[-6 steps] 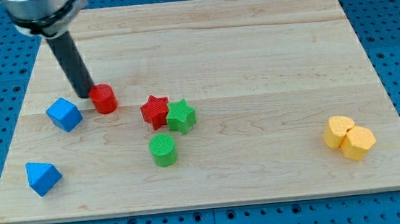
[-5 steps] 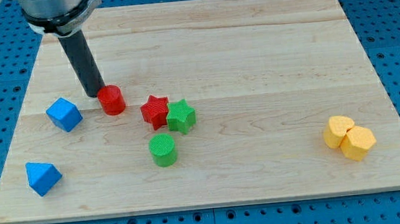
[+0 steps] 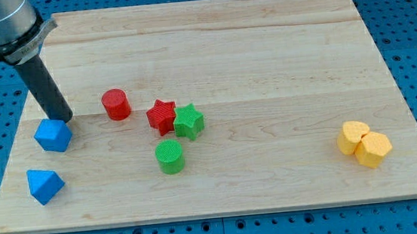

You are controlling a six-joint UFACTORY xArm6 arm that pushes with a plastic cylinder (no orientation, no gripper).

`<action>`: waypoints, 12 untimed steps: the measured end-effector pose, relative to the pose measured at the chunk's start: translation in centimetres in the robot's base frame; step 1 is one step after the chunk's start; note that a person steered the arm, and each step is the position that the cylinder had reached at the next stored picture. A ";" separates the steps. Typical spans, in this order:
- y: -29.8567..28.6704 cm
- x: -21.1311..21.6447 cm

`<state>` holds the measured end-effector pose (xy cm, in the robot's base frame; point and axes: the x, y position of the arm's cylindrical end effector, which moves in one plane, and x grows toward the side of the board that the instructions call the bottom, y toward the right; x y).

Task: Push the blue cube closer to the blue triangle

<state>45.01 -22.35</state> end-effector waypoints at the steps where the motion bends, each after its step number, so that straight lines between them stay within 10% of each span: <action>1: -1.4 0.1; 12: -0.9 4.3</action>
<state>49.34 -23.27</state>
